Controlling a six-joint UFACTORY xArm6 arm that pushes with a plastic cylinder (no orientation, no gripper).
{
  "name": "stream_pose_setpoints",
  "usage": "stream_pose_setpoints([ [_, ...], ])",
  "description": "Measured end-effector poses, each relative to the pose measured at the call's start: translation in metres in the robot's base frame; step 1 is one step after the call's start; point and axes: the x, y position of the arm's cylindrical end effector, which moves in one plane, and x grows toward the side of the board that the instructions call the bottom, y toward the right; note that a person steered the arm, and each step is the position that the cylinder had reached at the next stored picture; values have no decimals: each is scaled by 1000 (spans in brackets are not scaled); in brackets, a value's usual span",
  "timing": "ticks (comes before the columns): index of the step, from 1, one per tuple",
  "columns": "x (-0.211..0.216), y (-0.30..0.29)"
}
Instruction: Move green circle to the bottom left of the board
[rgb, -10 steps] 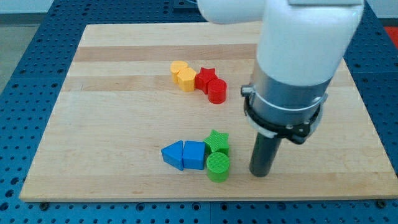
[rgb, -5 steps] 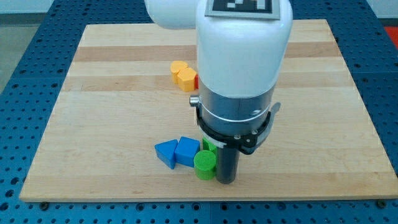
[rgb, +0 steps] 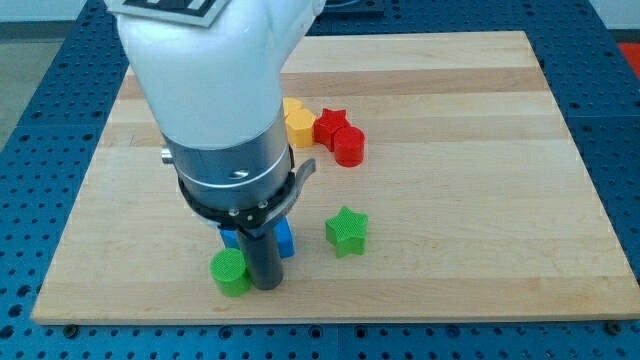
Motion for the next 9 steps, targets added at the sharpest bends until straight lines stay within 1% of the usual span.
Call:
stream_pose_setpoints([
  [1, 12, -8],
  [3, 12, -58],
  [4, 12, -61],
  [5, 11, -47],
  [7, -3, -46],
  [8, -14, -47],
  [9, -18, -64],
])
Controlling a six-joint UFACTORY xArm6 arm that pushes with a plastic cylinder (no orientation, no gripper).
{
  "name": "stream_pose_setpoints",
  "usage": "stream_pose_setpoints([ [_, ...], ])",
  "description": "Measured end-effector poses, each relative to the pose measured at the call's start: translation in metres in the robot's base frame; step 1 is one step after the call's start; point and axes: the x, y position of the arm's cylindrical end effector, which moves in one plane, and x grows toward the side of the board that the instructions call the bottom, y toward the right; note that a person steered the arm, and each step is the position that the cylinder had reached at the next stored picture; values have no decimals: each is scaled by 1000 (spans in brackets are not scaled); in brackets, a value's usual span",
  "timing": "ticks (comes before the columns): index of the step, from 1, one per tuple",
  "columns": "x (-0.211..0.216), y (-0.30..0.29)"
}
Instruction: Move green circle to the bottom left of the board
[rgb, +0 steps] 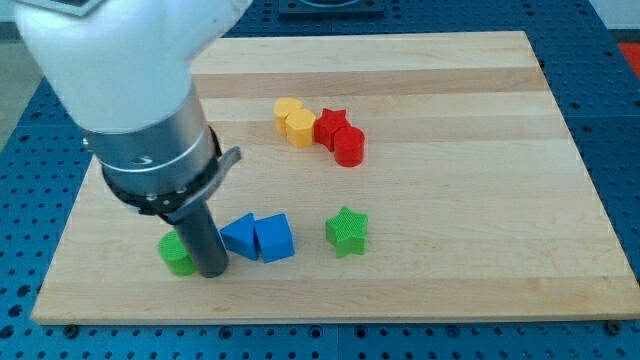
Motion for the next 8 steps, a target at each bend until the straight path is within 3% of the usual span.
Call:
stream_pose_setpoints([
  [3, -41, -13],
  [6, -40, -72],
  [8, -53, -62],
])
